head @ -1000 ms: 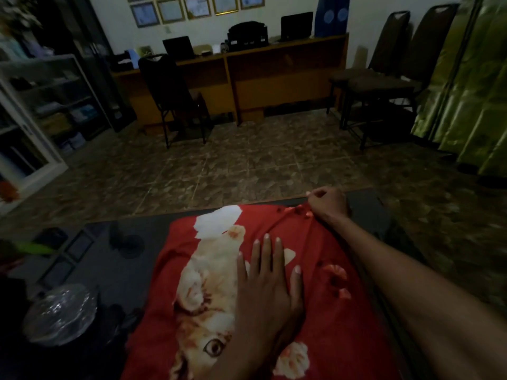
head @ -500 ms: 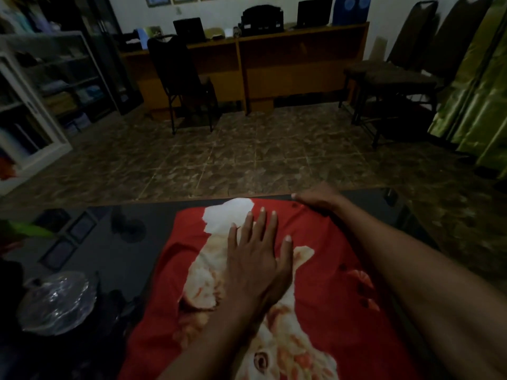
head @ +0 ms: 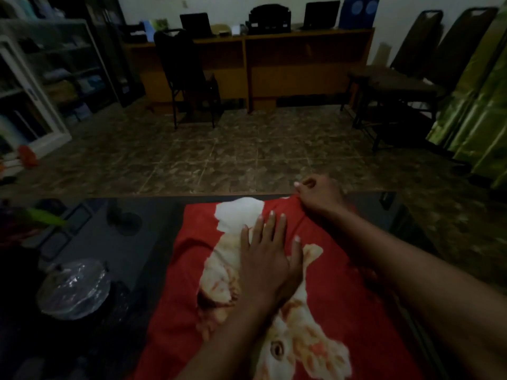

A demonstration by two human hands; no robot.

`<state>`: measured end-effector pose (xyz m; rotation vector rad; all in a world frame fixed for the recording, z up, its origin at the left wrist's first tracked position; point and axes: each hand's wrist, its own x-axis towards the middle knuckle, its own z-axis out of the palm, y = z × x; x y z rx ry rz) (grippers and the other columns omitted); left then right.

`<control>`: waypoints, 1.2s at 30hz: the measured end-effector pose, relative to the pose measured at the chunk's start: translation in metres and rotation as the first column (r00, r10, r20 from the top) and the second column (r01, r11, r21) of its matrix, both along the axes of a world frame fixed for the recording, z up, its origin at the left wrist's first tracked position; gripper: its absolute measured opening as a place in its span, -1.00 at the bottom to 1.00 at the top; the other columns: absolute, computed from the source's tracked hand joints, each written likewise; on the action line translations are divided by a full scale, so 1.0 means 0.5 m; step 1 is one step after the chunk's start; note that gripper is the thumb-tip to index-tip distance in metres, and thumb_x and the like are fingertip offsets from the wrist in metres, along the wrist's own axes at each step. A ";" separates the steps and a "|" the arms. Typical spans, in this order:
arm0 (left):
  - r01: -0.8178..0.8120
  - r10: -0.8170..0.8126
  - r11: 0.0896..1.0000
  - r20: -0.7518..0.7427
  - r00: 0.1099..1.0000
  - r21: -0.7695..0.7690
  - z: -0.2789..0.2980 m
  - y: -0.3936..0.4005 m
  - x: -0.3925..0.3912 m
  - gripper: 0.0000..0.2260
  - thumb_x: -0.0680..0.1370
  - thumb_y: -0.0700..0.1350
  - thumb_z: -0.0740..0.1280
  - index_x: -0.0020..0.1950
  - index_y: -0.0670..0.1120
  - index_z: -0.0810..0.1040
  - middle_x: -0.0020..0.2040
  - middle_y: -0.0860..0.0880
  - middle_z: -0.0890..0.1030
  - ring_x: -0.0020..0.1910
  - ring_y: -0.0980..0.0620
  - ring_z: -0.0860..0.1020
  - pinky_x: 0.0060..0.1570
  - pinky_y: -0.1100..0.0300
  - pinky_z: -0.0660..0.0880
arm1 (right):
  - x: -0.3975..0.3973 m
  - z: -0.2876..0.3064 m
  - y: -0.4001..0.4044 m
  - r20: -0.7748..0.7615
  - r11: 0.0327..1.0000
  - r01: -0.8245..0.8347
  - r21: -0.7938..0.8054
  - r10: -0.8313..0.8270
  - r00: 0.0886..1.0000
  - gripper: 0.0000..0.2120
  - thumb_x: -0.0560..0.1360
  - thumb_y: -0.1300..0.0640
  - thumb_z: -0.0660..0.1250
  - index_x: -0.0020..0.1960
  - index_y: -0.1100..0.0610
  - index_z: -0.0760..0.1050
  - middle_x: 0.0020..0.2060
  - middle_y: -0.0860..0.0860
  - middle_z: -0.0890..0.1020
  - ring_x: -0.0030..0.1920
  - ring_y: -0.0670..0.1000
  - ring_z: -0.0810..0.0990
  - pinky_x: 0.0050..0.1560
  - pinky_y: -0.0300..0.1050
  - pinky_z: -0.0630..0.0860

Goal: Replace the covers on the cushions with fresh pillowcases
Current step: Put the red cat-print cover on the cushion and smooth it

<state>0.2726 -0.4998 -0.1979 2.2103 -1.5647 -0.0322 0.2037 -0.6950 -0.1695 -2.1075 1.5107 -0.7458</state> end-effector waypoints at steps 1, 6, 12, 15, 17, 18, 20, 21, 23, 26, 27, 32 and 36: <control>0.005 -0.005 1.000 0.000 1.000 0.012 0.002 0.000 0.003 -0.42 0.64 0.25 -0.08 0.64 0.10 0.06 0.64 0.10 0.02 0.61 0.10 -0.10 0.57 -0.06 -0.19 | -0.019 0.013 0.038 0.032 0.999 -0.032 -0.018 0.033 0.999 -0.66 0.49 -0.27 0.31 -0.01 -0.06 0.68 0.04 -0.02 0.72 0.15 0.07 0.64 0.25 0.11 0.53; 0.082 -0.077 0.986 -0.039 0.996 0.142 0.022 0.000 0.028 -0.43 0.66 0.26 -0.09 0.64 0.10 0.00 0.65 0.08 -0.04 0.61 0.09 -0.15 0.56 -0.07 -0.21 | -0.165 -0.006 0.215 -0.147 0.967 -0.247 0.063 0.254 0.956 -0.22 0.48 -0.47 -0.03 0.60 -0.12 0.18 0.61 -0.07 0.16 0.61 0.02 0.08 0.56 0.22 0.12; 0.098 -0.096 0.973 -0.020 0.995 0.211 0.076 0.024 -0.004 -0.49 0.69 0.08 0.04 0.63 0.01 0.08 0.65 -0.05 0.03 0.62 -0.08 -0.06 0.55 -0.19 -0.08 | -0.264 -0.040 0.370 -0.107 0.961 -0.172 0.216 0.199 0.974 -0.34 0.62 -0.35 0.00 0.63 -0.23 -0.16 0.62 -0.18 -0.22 0.61 -0.02 -0.27 0.54 0.32 -0.15; 0.247 -0.255 0.956 0.026 0.967 0.160 0.095 0.007 -0.054 -0.50 0.69 0.09 0.07 0.63 0.05 0.10 0.65 0.00 0.02 0.62 -0.03 -0.06 0.56 -0.14 -0.05 | -0.284 -0.054 0.433 -0.177 0.968 -0.154 0.196 0.190 0.966 -0.31 0.61 -0.38 -0.04 0.62 -0.24 -0.23 0.60 -0.19 -0.30 0.60 -0.04 -0.32 0.55 0.30 -0.16; 0.287 -0.306 0.927 0.045 0.951 0.243 0.089 -0.017 -0.087 -0.49 0.70 0.15 0.00 0.64 0.09 0.02 0.65 0.04 -0.07 0.62 -0.02 -0.13 0.56 -0.16 -0.14 | -0.292 -0.066 0.453 -0.194 0.975 -0.136 0.178 0.170 0.966 -0.32 0.61 -0.38 -0.07 0.61 -0.25 -0.26 0.58 -0.21 -0.33 0.59 -0.06 -0.33 0.57 0.26 -0.15; 0.276 -0.302 0.919 0.052 0.952 0.281 0.077 -0.027 -0.098 -0.48 0.70 0.17 -0.05 0.64 0.10 -0.03 0.65 0.05 -0.11 0.62 -0.02 -0.18 0.55 -0.18 -0.20 | -0.293 -0.072 0.455 -0.189 0.978 -0.124 0.169 0.155 0.970 -0.32 0.60 -0.38 -0.07 0.61 -0.26 -0.27 0.58 -0.22 -0.33 0.59 -0.07 -0.34 0.57 0.25 -0.15; 0.238 -0.276 0.921 0.086 0.957 0.309 0.045 -0.041 -0.107 -0.48 0.69 0.19 -0.13 0.64 0.12 -0.13 0.64 0.07 -0.17 0.61 -0.01 -0.24 0.52 -0.20 -0.28 | -0.291 -0.086 0.446 -0.173 0.984 -0.100 0.147 0.125 0.977 -0.32 0.59 -0.40 -0.08 0.60 -0.28 -0.27 0.58 -0.25 -0.32 0.59 -0.09 -0.32 0.58 0.23 -0.15; 0.228 -0.272 0.921 0.101 0.957 0.317 0.034 -0.047 -0.106 -0.48 0.69 0.19 -0.15 0.63 0.12 -0.17 0.64 0.07 -0.20 0.60 -0.01 -0.26 0.52 -0.20 -0.30 | -0.288 -0.092 0.437 -0.158 0.985 -0.092 0.147 0.115 0.981 -0.33 0.59 -0.41 -0.08 0.60 -0.29 -0.25 0.58 -0.26 -0.31 0.60 -0.10 -0.31 0.58 0.23 -0.15; 0.224 -0.279 0.909 0.115 0.954 0.351 0.026 -0.063 -0.103 -0.47 0.68 0.19 -0.18 0.62 0.12 -0.23 0.63 0.06 -0.25 0.59 -0.01 -0.29 0.51 -0.20 -0.32 | -0.285 -0.097 0.423 -0.127 0.986 -0.082 0.146 0.100 0.987 -0.34 0.59 -0.41 -0.08 0.61 -0.29 -0.22 0.59 -0.27 -0.28 0.60 -0.10 -0.30 0.58 0.25 -0.17; 0.207 -0.272 0.897 0.121 0.955 0.390 0.031 -0.072 -0.103 -0.47 0.68 0.18 -0.18 0.62 0.11 -0.26 0.63 0.05 -0.27 0.59 -0.03 -0.30 0.50 -0.21 -0.32 | -0.281 -0.092 0.417 -0.146 0.981 -0.096 0.168 0.121 0.982 -0.34 0.60 -0.39 -0.09 0.61 -0.27 -0.22 0.60 -0.24 -0.26 0.61 -0.06 -0.30 0.56 0.32 -0.20; 0.208 -0.271 0.896 0.112 0.956 0.394 0.031 -0.069 -0.103 -0.47 0.69 0.18 -0.17 0.62 0.11 -0.25 0.63 0.05 -0.26 0.59 -0.03 -0.30 0.49 -0.21 -0.32 | -0.282 -0.088 0.419 -0.157 0.978 -0.103 0.182 0.132 0.979 -0.34 0.61 -0.39 -0.09 0.61 -0.27 -0.23 0.60 -0.23 -0.27 0.61 -0.04 -0.30 0.54 0.35 -0.21; 0.235 -0.281 0.897 0.073 0.957 0.375 0.034 -0.024 -0.102 -0.46 0.69 0.19 -0.17 0.64 0.09 -0.20 0.64 0.05 -0.22 0.60 -0.01 -0.27 0.50 -0.19 -0.32 | -0.301 -0.071 0.479 -0.214 0.940 -0.165 0.300 0.234 0.948 -0.33 0.61 -0.38 -0.16 0.61 -0.21 -0.33 0.59 -0.14 -0.36 0.59 0.04 -0.37 0.52 0.37 -0.28; 0.275 -0.305 0.875 0.012 0.952 0.398 0.059 0.025 -0.116 -0.42 0.68 0.23 -0.09 0.65 0.05 -0.11 0.65 0.01 -0.16 0.61 -0.04 -0.20 0.54 -0.20 -0.24 | -0.323 -0.080 0.530 -0.207 0.955 -0.163 0.247 0.216 0.954 -0.39 0.65 -0.31 -0.16 0.60 -0.24 -0.34 0.58 -0.18 -0.37 0.60 -0.01 -0.33 0.54 0.32 -0.22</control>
